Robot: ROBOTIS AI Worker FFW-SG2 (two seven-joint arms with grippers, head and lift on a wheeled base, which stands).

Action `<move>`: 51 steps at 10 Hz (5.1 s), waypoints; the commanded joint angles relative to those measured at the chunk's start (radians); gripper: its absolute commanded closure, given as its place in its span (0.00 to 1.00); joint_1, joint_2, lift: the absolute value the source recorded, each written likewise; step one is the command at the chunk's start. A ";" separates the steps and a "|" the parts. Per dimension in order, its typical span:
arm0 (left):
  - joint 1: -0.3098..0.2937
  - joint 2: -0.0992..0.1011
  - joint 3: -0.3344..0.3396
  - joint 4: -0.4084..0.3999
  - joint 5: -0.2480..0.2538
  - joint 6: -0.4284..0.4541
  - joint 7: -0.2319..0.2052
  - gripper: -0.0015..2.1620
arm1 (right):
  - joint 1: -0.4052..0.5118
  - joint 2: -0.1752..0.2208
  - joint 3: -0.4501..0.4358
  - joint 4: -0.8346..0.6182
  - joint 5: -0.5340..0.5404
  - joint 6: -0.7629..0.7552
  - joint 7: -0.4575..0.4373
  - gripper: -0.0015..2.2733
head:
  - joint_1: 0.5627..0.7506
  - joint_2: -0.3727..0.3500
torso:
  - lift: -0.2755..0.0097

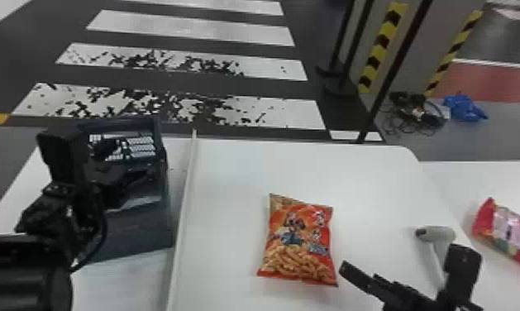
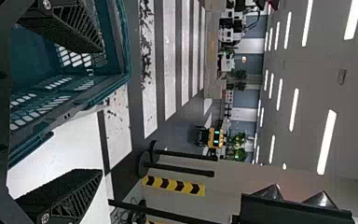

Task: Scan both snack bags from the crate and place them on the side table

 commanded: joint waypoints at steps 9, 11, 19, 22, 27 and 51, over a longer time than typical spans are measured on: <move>0.021 0.002 0.005 0.011 0.001 0.003 -0.003 0.04 | -0.145 0.002 0.001 0.160 -0.012 0.178 0.054 0.03 | 0.70 0.40 | 0.62; 0.021 0.004 0.005 0.017 0.002 0.003 -0.003 0.04 | -0.165 0.002 0.020 0.176 -0.011 0.193 0.054 0.03 | 0.70 0.42 | 0.62; 0.029 0.016 0.005 0.031 0.010 0.003 0.000 0.04 | -0.230 0.002 0.009 0.262 0.022 0.184 0.103 0.99 | 0.70 0.45 | 0.62; 0.029 0.018 0.007 0.032 0.012 0.000 0.000 0.04 | -0.231 0.002 -0.008 0.219 0.029 0.169 0.117 0.99 | 0.70 0.44 | 0.62; 0.029 0.022 0.007 0.031 0.019 0.000 0.000 0.04 | -0.280 0.002 -0.051 0.100 0.092 0.261 0.112 0.99 | 0.70 0.42 | 0.62; 0.025 0.024 0.002 0.051 0.028 0.000 0.000 0.04 | -0.156 0.002 0.580 -0.009 1.727 -0.113 0.529 0.00 | 0.70 0.37 | 0.62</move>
